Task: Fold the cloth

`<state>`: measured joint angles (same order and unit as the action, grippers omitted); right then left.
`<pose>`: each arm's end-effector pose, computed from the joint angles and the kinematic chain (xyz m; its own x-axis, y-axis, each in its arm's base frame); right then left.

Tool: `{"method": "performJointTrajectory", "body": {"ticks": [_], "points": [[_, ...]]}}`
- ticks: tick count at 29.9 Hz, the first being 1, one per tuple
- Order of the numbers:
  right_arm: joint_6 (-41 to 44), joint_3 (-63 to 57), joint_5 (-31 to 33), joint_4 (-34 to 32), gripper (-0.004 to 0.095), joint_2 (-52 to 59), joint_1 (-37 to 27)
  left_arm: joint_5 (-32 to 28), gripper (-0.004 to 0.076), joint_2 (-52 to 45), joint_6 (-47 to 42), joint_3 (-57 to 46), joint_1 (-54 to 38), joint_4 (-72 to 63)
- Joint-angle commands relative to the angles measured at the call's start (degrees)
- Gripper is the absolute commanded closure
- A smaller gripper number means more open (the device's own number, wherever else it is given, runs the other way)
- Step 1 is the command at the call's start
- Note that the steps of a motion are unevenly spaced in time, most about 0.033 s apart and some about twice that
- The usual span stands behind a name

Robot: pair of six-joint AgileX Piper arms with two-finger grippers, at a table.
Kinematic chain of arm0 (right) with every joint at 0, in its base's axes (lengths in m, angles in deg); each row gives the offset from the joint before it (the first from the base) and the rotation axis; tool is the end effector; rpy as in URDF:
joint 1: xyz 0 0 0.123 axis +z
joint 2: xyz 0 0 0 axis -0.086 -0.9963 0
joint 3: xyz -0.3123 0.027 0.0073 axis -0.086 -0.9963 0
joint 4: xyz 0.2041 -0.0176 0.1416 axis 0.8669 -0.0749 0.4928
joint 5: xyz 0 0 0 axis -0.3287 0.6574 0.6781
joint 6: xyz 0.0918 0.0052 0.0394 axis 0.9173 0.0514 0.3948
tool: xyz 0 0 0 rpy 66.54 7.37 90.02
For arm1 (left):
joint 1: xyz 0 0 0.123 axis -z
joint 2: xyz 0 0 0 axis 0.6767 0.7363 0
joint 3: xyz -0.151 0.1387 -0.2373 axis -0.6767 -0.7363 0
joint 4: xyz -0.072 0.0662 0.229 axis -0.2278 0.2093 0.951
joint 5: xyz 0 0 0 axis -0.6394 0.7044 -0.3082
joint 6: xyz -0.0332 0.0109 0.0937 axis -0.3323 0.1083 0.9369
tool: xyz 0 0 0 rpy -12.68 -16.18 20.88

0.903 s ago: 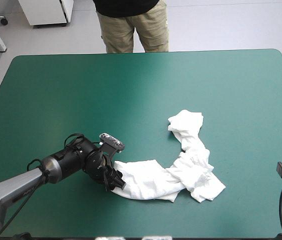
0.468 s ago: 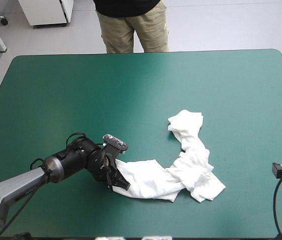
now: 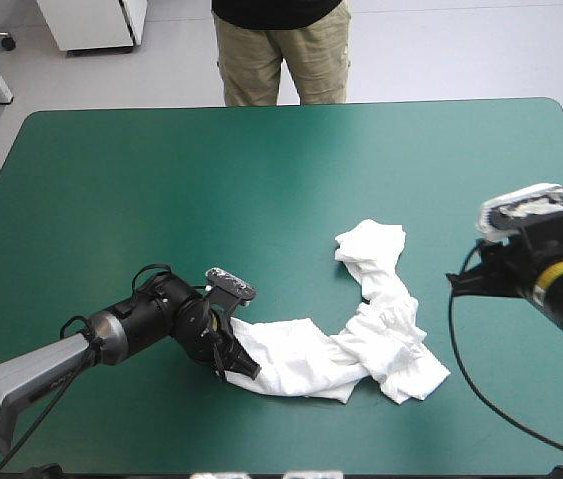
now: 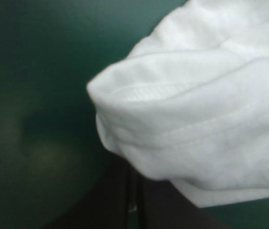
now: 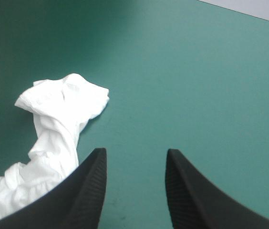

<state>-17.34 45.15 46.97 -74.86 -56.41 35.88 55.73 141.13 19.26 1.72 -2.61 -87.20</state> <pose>0.1351 0.0419 0.4316 -0.5182 -0.2436 -0.8198 -0.2207 0.9642 -0.1470 0.1925 -0.1649 0.2281 -0.8240 0.5335 -0.1908 0.5510 0.8330 -0.0503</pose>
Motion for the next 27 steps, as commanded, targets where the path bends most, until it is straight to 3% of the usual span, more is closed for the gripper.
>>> {"method": "performJointTrajectory", "body": {"ticks": [1,7,10,13,15,27], "points": [[1.6,1.6,-8.3,-1.5,0.0505,-6.6,0.0,-0.9,0.0728,-0.1,-0.4,0.0,-0.1,4.1],[2.6,1.6,-15.9,2.4,0.0505,-15.8,-4.7,-0.9,0.0728,-0.1,-0.4,0.0,-0.1,4.1],[-5.6,2.2,-20.6,14.1,0.0505,-20.1,-12.5,-1.1,0.0728,-0.1,-0.4,0.0,-0.1,3.8],[-18.0,4.3,-19.5,26.6,0.0505,-26.9,-19.2,-1.1,0.0728,-0.1,-0.4,0.0,-0.1,3.7],[-21.7,5.7,-18.5,30.0,0.0505,-31.0,-21.2,-1.1,0.0728,-0.1,-0.4,0.0,-0.1,3.7],[-26.1,15.9,-15.9,30.8,0.0505,-50.2,-21.2,-1.6,0.0728,-0.1,-0.4,0.0,-0.1,1.7]]}}
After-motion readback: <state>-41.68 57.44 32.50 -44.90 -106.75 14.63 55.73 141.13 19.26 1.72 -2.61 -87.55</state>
